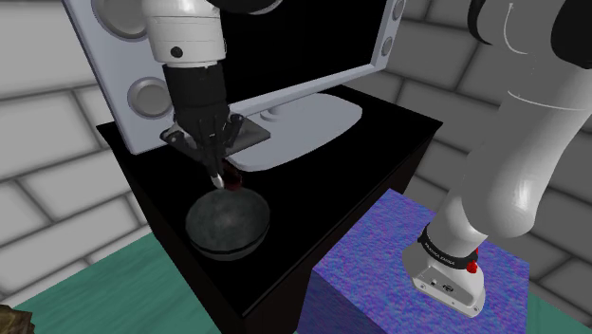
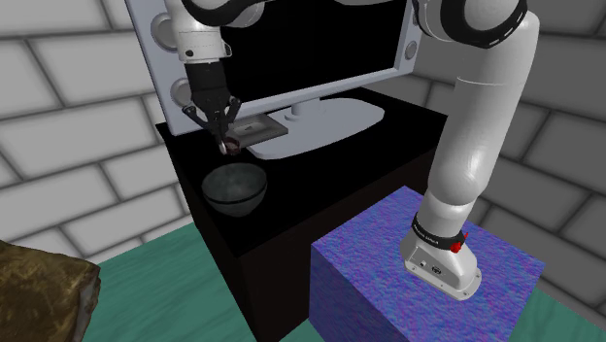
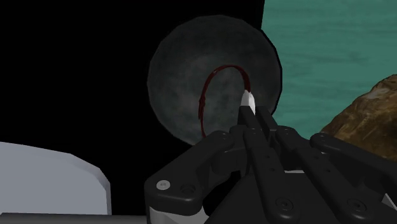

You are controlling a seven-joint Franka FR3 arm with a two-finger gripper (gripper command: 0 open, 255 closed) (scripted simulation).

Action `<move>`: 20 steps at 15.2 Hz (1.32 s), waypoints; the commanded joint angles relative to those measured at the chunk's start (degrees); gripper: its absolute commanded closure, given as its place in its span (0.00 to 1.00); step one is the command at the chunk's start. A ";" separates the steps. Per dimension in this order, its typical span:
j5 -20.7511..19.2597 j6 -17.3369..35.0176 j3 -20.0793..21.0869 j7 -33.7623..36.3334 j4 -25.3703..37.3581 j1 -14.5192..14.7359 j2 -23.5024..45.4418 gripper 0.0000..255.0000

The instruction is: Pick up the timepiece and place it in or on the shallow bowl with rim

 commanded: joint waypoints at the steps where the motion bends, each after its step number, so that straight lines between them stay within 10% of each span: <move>1: -0.04 1.56 0.04 0.01 -1.43 0.07 0.11 1.00; 20: -0.65 11.87 -0.07 -0.59 -10.59 0.22 1.50 1.00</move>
